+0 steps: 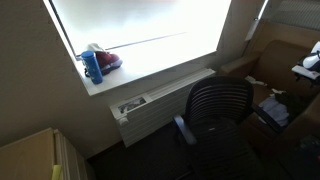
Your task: Remove the dark grey clothing from the sofa and place it on the backrest of the black chair, return the clothing to the sofa
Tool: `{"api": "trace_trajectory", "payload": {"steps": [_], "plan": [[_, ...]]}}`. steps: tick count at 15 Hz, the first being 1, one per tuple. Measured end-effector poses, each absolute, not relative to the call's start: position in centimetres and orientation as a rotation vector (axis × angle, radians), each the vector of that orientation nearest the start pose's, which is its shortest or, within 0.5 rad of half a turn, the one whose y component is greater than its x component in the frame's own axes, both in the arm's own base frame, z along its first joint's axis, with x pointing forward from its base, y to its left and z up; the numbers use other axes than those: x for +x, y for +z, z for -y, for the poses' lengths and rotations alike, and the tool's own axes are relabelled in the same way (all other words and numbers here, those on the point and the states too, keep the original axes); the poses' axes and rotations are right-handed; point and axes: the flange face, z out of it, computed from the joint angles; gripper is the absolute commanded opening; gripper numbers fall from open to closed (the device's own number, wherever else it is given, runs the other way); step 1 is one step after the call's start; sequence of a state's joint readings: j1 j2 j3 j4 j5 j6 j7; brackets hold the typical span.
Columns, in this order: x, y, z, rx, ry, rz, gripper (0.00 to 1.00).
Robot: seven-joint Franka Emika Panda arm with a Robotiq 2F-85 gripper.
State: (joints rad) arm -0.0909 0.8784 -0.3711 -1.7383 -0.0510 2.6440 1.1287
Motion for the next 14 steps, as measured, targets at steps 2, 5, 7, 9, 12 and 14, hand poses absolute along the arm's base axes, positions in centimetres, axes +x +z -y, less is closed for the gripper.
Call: {"api": "trace_trajectory", "payload": {"steps": [2, 5, 7, 9, 12, 14], "plan": [[60.1, 8.3, 29.5, -2.532, -0.291, -2.333, 1.0], [60.5, 7.4, 30.1, -2.521, -0.308, -2.368, 1.0], [60.6, 7.4, 30.0, -2.51, -0.314, -2.376, 1.0], [60.5, 6.6, 30.0, -2.454, -0.311, -2.427, 1.0], [60.5, 3.8, 30.3, -2.362, -0.305, -2.518, 1.0], [60.8, 2.2, 30.6, -2.279, -0.338, -2.568, 1.0]]}}
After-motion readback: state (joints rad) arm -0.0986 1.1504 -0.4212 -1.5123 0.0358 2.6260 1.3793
